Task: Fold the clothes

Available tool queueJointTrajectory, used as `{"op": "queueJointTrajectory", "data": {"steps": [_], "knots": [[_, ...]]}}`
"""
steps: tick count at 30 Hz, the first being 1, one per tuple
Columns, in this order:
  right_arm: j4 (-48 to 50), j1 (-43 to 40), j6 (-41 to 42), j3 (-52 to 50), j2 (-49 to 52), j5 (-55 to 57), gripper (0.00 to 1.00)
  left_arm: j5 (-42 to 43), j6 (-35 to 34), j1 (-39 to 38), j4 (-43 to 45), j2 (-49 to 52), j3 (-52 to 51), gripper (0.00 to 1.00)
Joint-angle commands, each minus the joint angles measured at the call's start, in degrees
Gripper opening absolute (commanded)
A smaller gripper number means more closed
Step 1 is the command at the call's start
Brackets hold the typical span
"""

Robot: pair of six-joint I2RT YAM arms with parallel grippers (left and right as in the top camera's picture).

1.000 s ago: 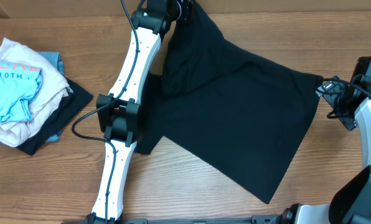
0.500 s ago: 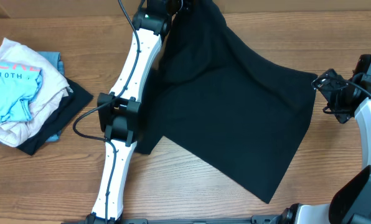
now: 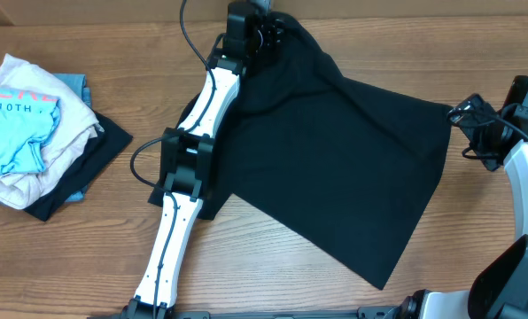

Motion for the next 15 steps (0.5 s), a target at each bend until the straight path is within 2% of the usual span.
{"op": "queueJointTrajectory", "data": {"steps": [1,4,5,6,7,9,10,11,15], "knots": [[0.6,0.1,-1.9,-0.3,-0.1,2.4,1.0,1.4,-2.4,-0.2,-5.0,-1.7,7.9,1.0],[1.6,0.1,-6.6,-0.3,-0.1,2.4,1.0,1.9,-3.0,0.2,-21.6,-5.6,17.6,1.0],[2.4,0.1,-8.9,-0.3,0.1,1.3,0.93,1.7,-3.0,0.4,-29.3,-7.4,20.4,1.0],[2.9,0.1,-10.7,-0.3,0.7,-0.2,0.83,1.0,-3.1,0.6,-36.4,-9.1,22.3,1.0],[3.3,0.1,-12.3,-0.3,1.9,-2.4,0.64,-0.2,-3.7,0.9,-42.9,-10.6,23.4,1.0],[3.6,0.1,-14.3,-0.3,4.9,-7.5,0.41,-1.9,-6.0,1.7,-53.0,-13.5,24.5,1.0],[3.2,0.1,-14.8,-0.3,6.7,-10.5,0.14,-2.0,-6.4,2.4,-57.9,-15.3,24.6,1.0],[2.6,0.1,-14.8,-0.3,7.9,-11.7,0.05,-2.2,-6.9,2.8,-61.2,-16.5,24.7,1.0],[0.3,0.2,-14.8,-0.2,9.4,-11.5,0.06,-2.1,-8.5,4.1,-76.6,-21.4,24.7,1.0]]}}
